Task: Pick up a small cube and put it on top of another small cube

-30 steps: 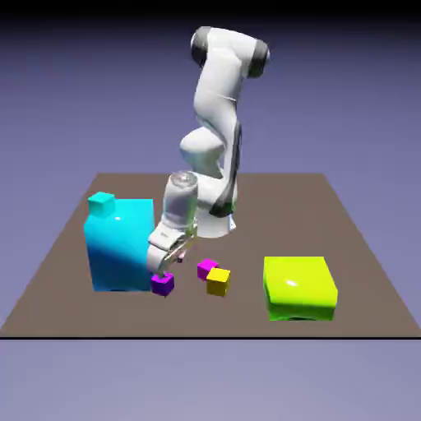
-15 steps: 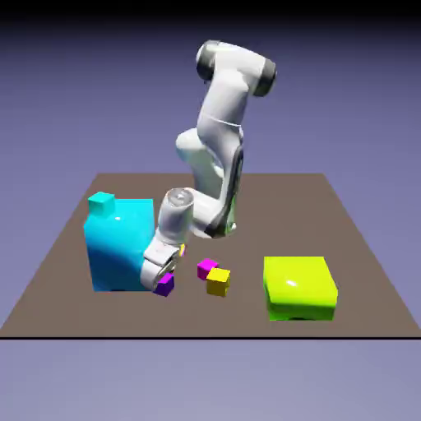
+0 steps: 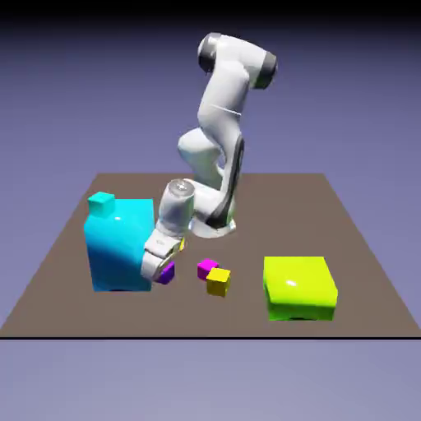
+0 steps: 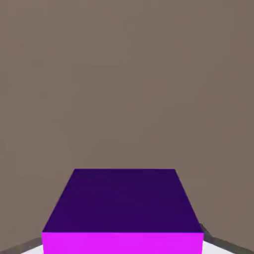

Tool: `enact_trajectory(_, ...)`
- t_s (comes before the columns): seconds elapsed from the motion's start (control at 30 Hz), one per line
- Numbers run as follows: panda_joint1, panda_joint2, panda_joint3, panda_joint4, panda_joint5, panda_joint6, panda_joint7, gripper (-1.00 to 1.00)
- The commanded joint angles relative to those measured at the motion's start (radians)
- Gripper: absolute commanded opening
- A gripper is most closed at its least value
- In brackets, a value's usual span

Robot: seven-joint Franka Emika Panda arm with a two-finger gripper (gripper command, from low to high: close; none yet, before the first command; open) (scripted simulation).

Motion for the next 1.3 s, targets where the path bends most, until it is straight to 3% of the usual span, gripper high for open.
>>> enact_trajectory(0.0,0.034,-0.011,-0.036,-0.004,-0.016,-0.012,0.011,-1.00)
enact_trajectory(0.07,0.083,-0.035,-0.087,-0.010,-0.049,-0.038,0.040,-1.00)
enact_trajectory(0.93,-0.538,-0.460,0.840,0.003,-0.571,-0.373,0.851,-1.00)
enact_trajectory(1.17,-0.559,-0.245,0.823,-0.016,-0.604,-0.138,0.877,-1.00)
enact_trajectory(1.2,-0.559,-0.245,0.823,-0.016,-0.604,-0.138,0.877,1.00)
enact_trajectory(1.27,-0.555,-0.281,0.826,-0.013,-0.598,-0.178,0.872,1.00)
